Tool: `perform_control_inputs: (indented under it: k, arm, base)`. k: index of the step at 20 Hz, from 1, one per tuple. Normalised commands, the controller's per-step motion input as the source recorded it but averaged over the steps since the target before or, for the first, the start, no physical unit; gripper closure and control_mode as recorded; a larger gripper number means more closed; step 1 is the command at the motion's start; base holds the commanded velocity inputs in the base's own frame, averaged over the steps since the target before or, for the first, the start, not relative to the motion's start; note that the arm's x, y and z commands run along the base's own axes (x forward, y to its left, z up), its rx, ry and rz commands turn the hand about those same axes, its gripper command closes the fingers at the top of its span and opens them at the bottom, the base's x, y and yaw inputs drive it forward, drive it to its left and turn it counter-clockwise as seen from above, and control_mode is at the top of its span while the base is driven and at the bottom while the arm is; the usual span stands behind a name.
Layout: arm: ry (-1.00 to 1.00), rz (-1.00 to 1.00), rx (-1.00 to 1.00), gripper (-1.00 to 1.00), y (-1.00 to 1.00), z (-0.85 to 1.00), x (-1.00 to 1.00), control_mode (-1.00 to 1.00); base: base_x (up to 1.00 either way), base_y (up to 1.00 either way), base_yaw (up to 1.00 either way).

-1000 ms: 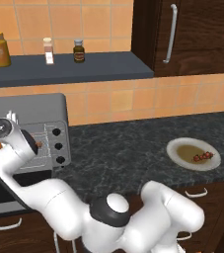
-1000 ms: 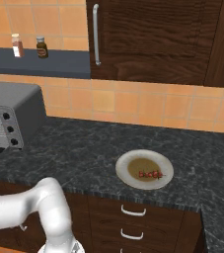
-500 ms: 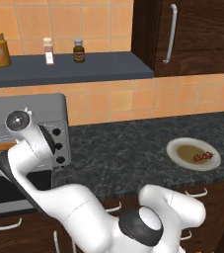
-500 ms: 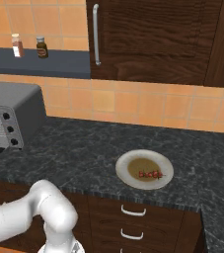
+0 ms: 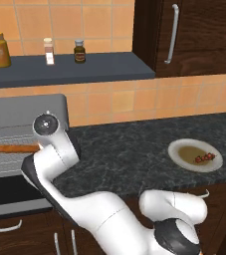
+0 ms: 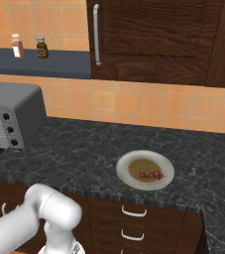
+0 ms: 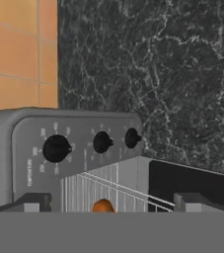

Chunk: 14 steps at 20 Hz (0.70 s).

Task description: Pick up the kebab skewer and baguette bread, and place them inside the toaster oven. Close the toaster oven door and start by setting the timer.

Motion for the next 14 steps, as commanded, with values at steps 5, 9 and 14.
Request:
perform_control_inputs:
  k: [5, 9, 14]
  arm:
    - [-0.01, 0.18, 0.04, -1.0, -0.82, 0.0, -0.03, -1.0]
    - [-0.01, 0.19, 0.01, -1.0, -0.82, 0.0, 0.0, -1.0]
    - [0.0, 0.16, 0.0, -1.0, -0.77, -0.03, 0.0, -1.0]
  base:
    - [0.0, 0.0, 0.0]
    - [0.0, 0.0, 0.0]
    - [0.0, 0.0, 0.0]
